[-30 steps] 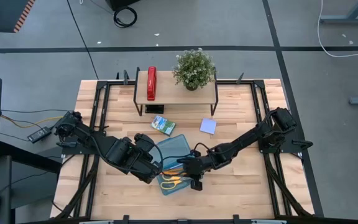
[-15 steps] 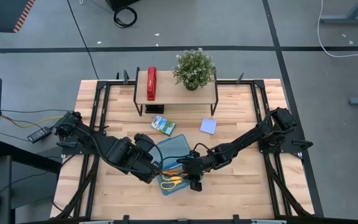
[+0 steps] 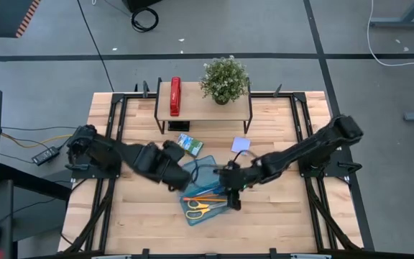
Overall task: Pack school essentials
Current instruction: Put the yellow crayon box into the blue supply box
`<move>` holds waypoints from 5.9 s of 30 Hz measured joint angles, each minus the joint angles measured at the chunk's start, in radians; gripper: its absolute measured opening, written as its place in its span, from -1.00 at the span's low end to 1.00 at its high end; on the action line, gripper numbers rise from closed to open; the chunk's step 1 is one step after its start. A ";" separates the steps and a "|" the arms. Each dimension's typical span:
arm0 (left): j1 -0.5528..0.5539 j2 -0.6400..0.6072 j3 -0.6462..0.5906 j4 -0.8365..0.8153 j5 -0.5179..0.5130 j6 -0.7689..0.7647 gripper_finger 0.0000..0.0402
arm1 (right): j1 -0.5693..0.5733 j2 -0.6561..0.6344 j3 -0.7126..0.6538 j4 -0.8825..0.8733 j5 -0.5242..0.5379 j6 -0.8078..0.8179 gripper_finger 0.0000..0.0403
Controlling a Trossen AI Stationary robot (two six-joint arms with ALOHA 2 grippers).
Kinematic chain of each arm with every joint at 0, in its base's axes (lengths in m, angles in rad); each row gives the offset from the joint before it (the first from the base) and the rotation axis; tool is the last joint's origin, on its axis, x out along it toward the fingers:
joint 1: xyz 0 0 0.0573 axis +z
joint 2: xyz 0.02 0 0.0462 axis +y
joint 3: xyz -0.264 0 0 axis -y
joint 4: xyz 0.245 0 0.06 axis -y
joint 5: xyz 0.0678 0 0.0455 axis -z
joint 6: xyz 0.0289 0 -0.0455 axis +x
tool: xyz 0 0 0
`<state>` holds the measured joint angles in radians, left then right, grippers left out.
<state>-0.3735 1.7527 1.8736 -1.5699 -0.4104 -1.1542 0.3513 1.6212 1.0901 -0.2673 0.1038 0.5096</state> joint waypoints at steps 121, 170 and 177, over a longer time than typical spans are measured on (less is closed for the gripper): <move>0.666 -0.294 -1.394 2.050 0.540 -0.165 -0.98 | -0.235 -0.457 -0.001 -0.688 0.360 0.301 -0.08; 0.014 -0.241 -0.619 1.106 0.144 0.870 -0.98 | -0.106 -0.458 -0.001 -0.788 0.388 0.315 -0.08; -0.023 -0.122 -0.619 1.108 0.141 1.101 -0.98 | 0.047 -0.458 -0.001 -0.884 0.393 0.482 -0.08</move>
<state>-0.3964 1.6308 1.2545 -0.4618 -0.2695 -0.0529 0.3986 1.1633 1.0893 -1.1513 0.4970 0.9913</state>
